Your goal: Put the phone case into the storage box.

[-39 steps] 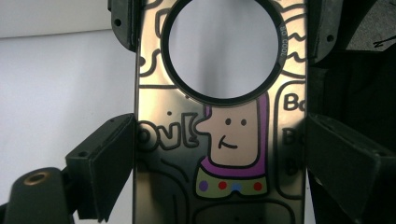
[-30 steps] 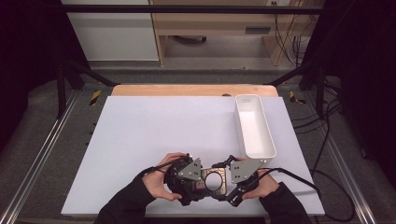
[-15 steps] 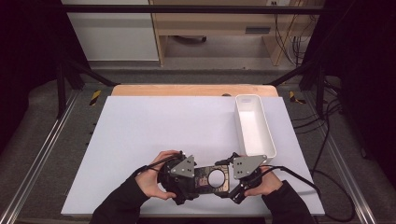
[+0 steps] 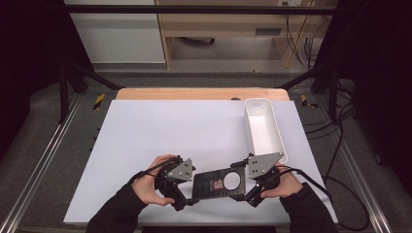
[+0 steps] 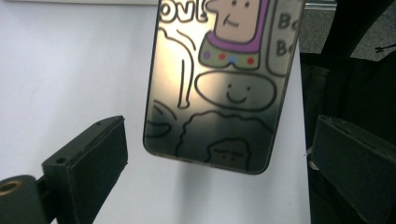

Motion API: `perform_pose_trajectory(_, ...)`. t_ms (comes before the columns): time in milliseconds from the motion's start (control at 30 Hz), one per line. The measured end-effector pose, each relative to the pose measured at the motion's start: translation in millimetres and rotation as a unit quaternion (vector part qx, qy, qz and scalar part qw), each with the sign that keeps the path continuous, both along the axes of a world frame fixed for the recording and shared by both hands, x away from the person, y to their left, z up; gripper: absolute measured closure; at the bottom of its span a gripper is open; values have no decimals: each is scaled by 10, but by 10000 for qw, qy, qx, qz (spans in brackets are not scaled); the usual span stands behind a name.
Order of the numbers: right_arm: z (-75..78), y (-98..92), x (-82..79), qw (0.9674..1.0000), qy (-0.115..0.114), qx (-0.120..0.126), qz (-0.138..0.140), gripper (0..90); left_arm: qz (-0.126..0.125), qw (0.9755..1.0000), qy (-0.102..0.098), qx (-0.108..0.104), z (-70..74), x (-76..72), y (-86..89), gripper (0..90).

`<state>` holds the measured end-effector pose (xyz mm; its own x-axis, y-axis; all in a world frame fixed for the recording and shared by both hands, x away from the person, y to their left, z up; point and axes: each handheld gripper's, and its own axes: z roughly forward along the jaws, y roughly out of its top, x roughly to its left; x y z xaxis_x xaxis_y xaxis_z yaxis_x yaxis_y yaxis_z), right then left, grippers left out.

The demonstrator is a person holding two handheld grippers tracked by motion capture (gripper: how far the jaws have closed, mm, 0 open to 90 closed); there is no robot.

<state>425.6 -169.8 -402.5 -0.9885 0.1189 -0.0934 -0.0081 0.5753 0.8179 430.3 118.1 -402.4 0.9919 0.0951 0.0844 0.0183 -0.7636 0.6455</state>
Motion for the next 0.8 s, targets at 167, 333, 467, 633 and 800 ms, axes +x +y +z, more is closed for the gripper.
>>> perform_pose_trajectory(167,122,-8,22,9997,16,-230,8,120,16,10000,38,40,-18,18,13,32)
perform_pose_trajectory(333,234,17,39,9989,42,-466,37,120,-6,9999,93,117,-21,30,3,32)
perform_pose_trajectory(467,294,55,51,9981,80,-606,78,120,-37,9997,119,196,-18,35,-18,33)
perform_pose_trajectory(633,354,109,66,9970,127,-760,125,120,-69,9993,176,322,-23,45,-53,34)
perform_pose_trajectory(800,404,163,85,9952,175,-943,184,120,-117,9986,242,465,-44,63,-90,35)
